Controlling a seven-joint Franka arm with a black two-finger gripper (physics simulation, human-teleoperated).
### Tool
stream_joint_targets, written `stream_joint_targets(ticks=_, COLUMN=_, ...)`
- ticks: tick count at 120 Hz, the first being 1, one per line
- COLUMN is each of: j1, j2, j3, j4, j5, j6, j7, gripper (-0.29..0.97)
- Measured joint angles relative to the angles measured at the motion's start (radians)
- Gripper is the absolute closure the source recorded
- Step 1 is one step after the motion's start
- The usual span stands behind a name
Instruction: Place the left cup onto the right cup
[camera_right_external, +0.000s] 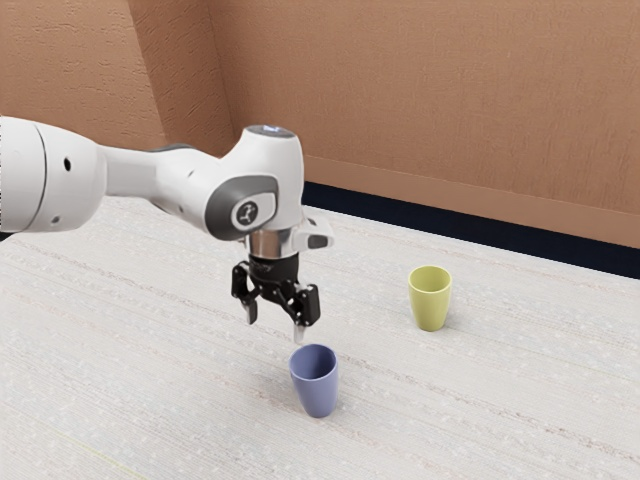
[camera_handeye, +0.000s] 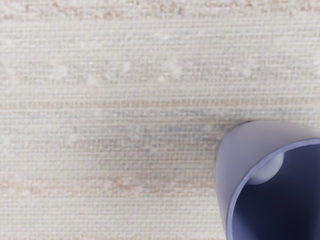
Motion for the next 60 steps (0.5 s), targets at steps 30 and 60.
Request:
stream_joint_targets(ticks=30, j1=-0.001, j2=0.019, j3=0.0, j4=-0.001, j5=0.0, j6=0.009, j7=-0.004, gripper=0.0)
stream_joint_targets(ticks=60, j1=-0.008, j2=0.035, j3=0.0, j4=-0.002, j5=0.0, j6=0.023, j7=-0.007, gripper=0.0)
